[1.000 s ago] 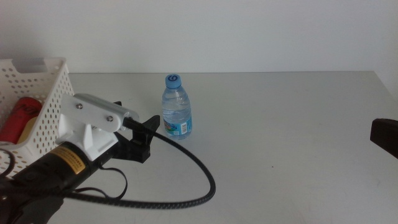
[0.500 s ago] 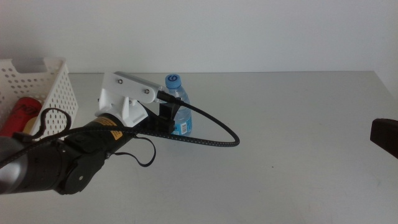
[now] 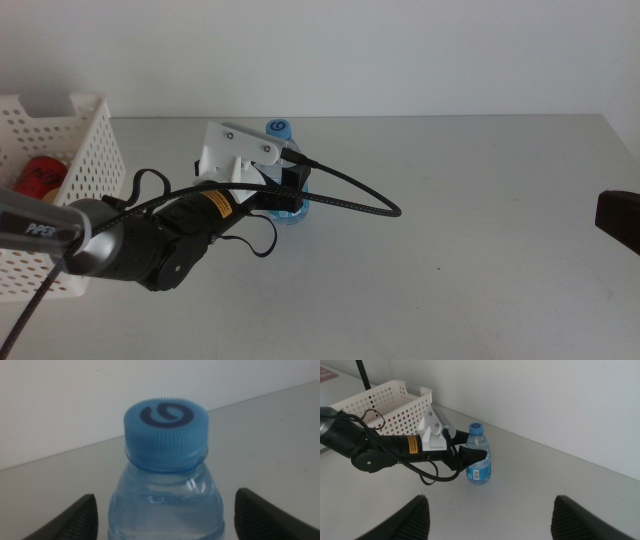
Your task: Use arms to grab the bottles and put them into the dustbin to the left of the table.
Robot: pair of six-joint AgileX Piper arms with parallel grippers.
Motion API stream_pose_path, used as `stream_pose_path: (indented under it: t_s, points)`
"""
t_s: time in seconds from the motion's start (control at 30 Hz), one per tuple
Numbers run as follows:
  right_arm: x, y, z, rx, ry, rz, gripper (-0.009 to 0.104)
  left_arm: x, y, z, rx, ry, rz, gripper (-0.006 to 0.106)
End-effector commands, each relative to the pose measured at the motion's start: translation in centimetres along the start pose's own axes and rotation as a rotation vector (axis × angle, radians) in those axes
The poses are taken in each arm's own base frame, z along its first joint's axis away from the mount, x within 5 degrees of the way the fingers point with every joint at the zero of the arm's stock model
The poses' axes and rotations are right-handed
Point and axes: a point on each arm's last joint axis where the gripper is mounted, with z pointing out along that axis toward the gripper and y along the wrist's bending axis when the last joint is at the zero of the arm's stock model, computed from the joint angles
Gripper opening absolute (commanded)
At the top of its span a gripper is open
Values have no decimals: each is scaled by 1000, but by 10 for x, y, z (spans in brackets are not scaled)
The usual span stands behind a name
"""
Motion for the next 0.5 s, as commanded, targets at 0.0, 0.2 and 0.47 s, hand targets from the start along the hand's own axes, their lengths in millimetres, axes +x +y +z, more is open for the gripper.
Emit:
stream_pose_path:
  t_s: [0.0,0.2,0.47]
  points:
    - [-14,-1,-4,12,-99,-18,61,-27,-3,4,16,-148,-14,94]
    - [-14,-1,-4,12,-99,-18,61,-13,0,16,-5,-125,-34,94]
    - [-14,-1,-4,12,-99,-18,61,-6,5,20,-47,-177,-80,78]
